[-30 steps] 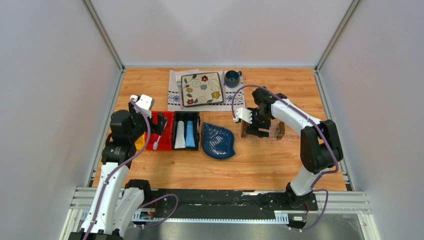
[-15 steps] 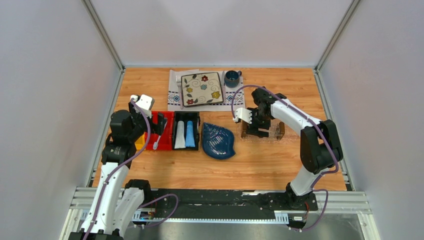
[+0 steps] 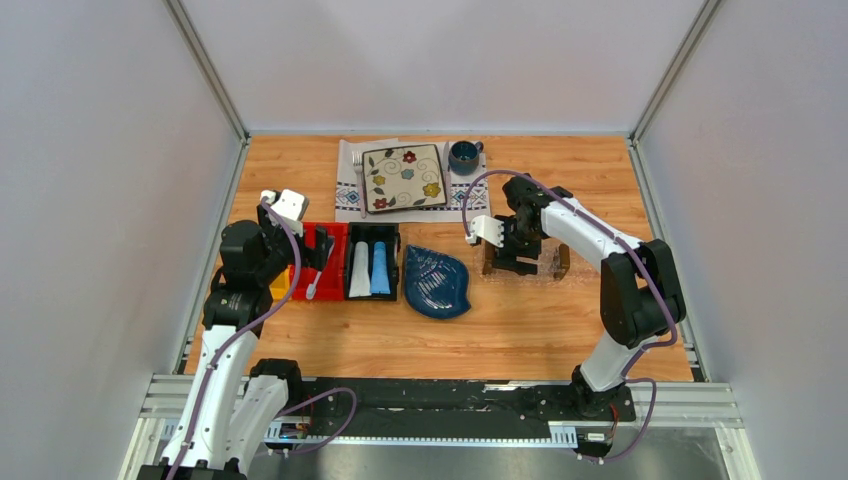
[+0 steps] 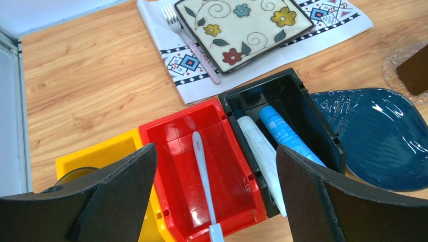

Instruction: Prepare toiletry sets of a toothbrush and toothpaste on the tray

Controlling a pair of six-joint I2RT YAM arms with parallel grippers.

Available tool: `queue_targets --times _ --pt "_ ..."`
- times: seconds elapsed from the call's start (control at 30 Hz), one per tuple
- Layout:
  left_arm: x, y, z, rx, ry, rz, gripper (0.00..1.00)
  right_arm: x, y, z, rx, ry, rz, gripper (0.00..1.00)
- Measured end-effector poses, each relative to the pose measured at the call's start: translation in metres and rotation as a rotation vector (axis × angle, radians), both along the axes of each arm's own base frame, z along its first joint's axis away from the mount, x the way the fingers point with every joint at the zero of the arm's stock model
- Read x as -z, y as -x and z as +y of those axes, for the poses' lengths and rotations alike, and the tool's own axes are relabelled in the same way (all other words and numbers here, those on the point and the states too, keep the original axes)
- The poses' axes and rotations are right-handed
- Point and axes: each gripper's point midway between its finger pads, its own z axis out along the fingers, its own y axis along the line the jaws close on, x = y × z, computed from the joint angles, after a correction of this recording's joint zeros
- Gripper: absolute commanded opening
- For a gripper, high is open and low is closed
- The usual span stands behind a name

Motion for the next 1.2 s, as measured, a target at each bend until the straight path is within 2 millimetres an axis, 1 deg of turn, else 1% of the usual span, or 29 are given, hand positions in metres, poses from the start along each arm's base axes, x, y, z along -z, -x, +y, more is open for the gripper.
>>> queue_targets --times 0.1,0.23,0.37,0.5,0.7,0.87,1.0,1.2 --pt "0.0 0.0 0.0 0.0 0.0 0.0 0.94 0.0 0.0 0.0 0.0 0.0 0.0 0.8" --pt "0.0 0.001 0.0 0.0 0.0 0.0 0.94 0.0 -0.001 -0.002 0.003 0.01 -0.005 0.89" --pt "0.0 0.001 0.0 0.0 0.0 0.0 0.94 -0.001 -0.003 -0.003 0.006 0.019 -0.014 0.91" --pt "0.0 0.001 0.0 0.0 0.0 0.0 0.94 -0.001 -0.004 -0.004 0.007 0.021 -0.017 0.96" --pt "0.0 0.001 0.0 0.0 0.0 -0.002 0.94 -0.001 -0.003 -0.004 0.01 0.02 -0.016 1.0" --pt "-0.001 0.001 0.0 0.0 0.0 -0.003 0.94 -0.003 -0.003 -0.002 0.015 0.008 -0.012 1.0" --pt "-0.001 0.0 0.001 -0.008 -0.003 -0.003 0.95 -0.011 -0.004 0.002 0.018 -0.016 -0.025 1.0" --pt "0.0 0.001 0.002 -0.009 -0.004 0.0 0.95 -0.034 -0.004 0.008 0.018 -0.065 -0.064 1.0"
